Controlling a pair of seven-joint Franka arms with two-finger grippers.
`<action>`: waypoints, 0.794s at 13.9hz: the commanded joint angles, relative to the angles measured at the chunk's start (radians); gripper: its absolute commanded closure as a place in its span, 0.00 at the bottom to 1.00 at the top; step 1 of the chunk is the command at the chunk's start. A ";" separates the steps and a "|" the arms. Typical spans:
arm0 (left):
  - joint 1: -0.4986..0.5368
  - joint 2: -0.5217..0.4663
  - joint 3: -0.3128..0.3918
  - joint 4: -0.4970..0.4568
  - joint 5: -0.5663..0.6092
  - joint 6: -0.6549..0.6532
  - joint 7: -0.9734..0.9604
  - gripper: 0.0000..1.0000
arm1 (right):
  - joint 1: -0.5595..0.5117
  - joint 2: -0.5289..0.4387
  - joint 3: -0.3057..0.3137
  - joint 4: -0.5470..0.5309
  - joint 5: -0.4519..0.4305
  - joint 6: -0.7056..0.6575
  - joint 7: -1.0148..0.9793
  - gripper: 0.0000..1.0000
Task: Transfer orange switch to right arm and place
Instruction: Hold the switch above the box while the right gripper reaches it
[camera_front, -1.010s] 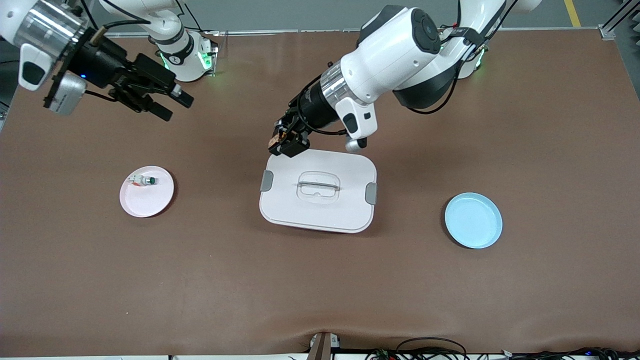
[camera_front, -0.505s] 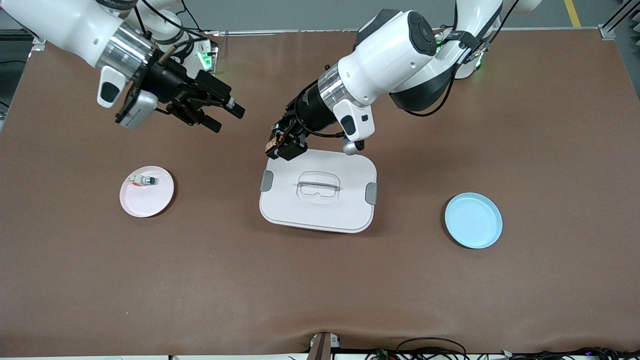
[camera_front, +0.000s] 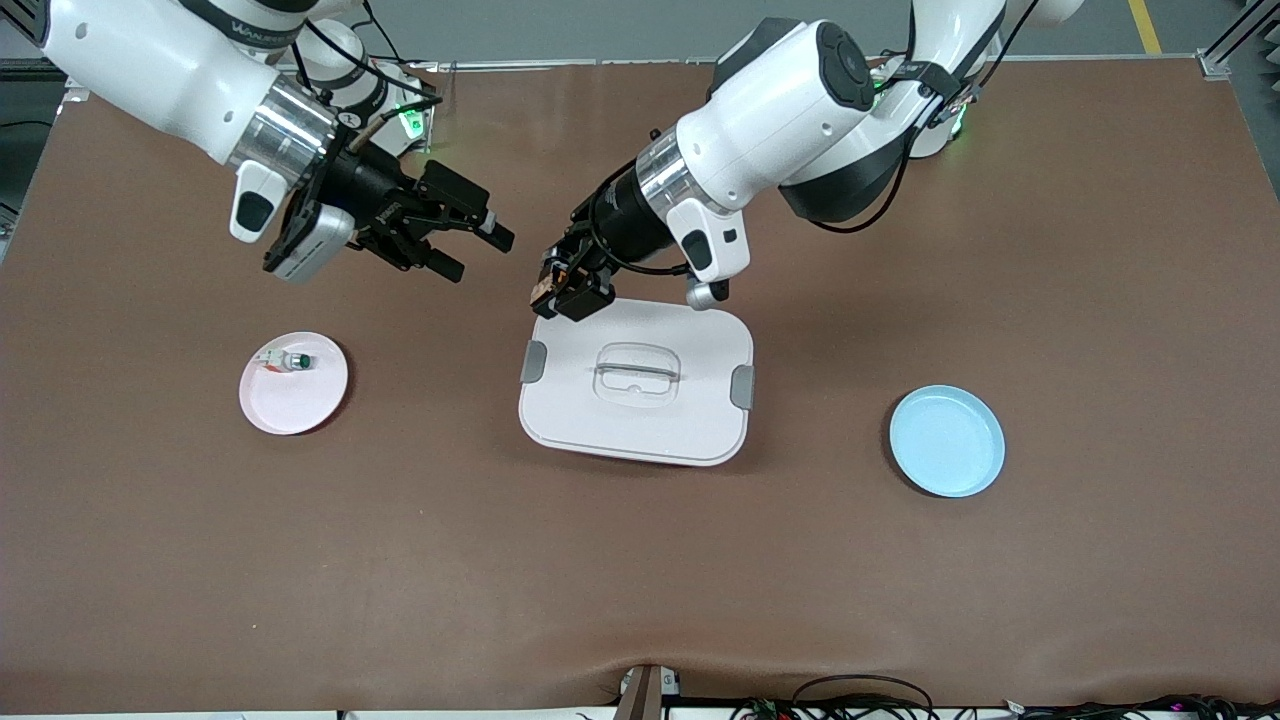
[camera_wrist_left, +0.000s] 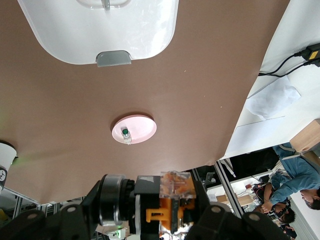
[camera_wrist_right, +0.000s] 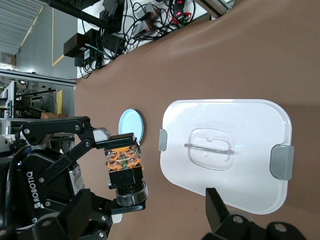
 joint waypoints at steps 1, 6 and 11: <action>-0.008 -0.006 0.007 0.010 0.025 0.009 -0.033 0.73 | 0.029 0.038 -0.010 0.037 0.022 0.013 -0.006 0.00; -0.007 -0.006 0.007 0.010 0.025 0.009 -0.033 0.73 | 0.040 0.104 -0.011 0.113 0.009 0.011 -0.009 0.00; -0.005 -0.007 0.007 0.008 0.023 0.009 -0.033 0.73 | 0.045 0.151 -0.010 0.155 -0.027 0.011 -0.007 0.00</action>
